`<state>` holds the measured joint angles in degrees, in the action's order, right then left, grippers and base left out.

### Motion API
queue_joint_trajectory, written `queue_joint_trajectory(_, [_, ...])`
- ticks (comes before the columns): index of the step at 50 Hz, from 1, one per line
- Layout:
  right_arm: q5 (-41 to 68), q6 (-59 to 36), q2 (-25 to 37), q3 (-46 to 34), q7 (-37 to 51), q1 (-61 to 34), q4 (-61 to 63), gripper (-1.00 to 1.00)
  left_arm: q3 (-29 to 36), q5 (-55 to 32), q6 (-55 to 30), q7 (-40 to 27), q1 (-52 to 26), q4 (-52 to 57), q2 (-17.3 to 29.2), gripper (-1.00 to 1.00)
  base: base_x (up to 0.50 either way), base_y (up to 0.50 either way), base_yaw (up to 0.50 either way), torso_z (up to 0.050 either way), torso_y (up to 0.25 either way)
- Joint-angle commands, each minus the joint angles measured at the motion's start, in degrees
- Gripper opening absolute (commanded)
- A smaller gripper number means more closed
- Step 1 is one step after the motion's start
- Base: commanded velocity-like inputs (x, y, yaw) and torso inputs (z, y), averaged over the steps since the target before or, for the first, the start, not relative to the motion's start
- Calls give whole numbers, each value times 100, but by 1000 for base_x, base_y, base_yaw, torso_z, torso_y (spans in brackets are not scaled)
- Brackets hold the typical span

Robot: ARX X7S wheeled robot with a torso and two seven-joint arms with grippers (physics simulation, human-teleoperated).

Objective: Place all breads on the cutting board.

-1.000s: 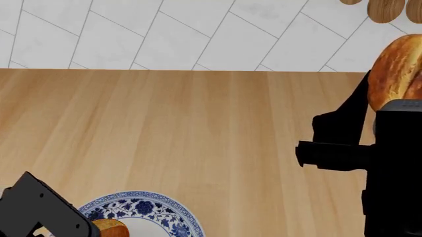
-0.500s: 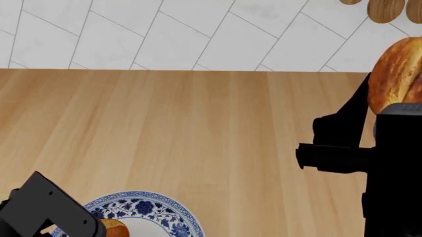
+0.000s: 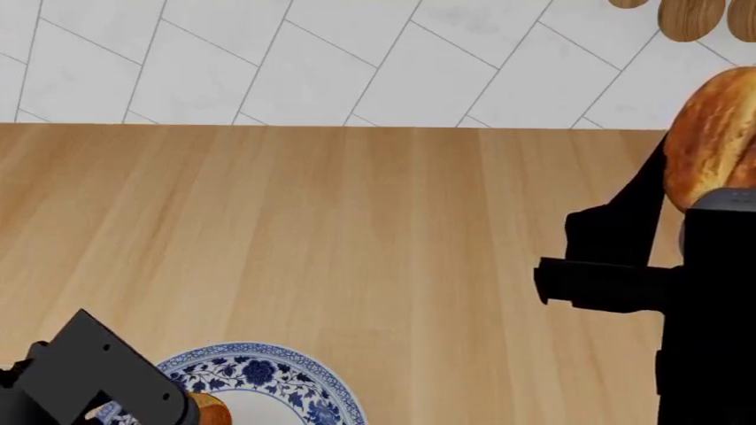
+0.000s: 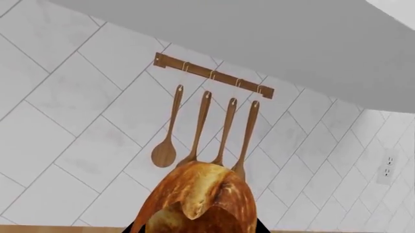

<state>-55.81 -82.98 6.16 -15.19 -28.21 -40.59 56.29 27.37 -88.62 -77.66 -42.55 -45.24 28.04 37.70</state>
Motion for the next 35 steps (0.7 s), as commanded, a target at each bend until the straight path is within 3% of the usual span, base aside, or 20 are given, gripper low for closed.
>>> queue_joint_trajectory(1, [-345,-153,-96,-45,-414,-123,60,-100,90,276,-21,241,-65,-138,-181,100,0,0,0,0,0])
queue_joint_trajectory(12, [-364,-117,-175,-16,-496,-138,44,-100,278,433,0,354,-96,-177,-224,100,0,0,0,0,0])
queue_joint_trajectory(13, [-387,-126,-171,-28,-509,-138,52,-100,266,520,79,423,-67,-113,-217,-100,0,0,0,0,0])
queue_joint_trajectory(20, [-638,-292,-204,-229,-687,-297,98,-100,160,240,193,327,8,100,-186,-100,0,0,0,0,0])
queue_joint_trajectory(28, [-723,-236,-300,-249,-792,-277,128,-100,-189,-760,331,-418,-342,539,46,-100,0,0,0,0,0])
queue_joint_trajectory(35, [-663,-152,-322,-152,-783,-216,118,-100,-232,-2064,553,-1451,-1256,842,369,-100,0,0,0,0,0])
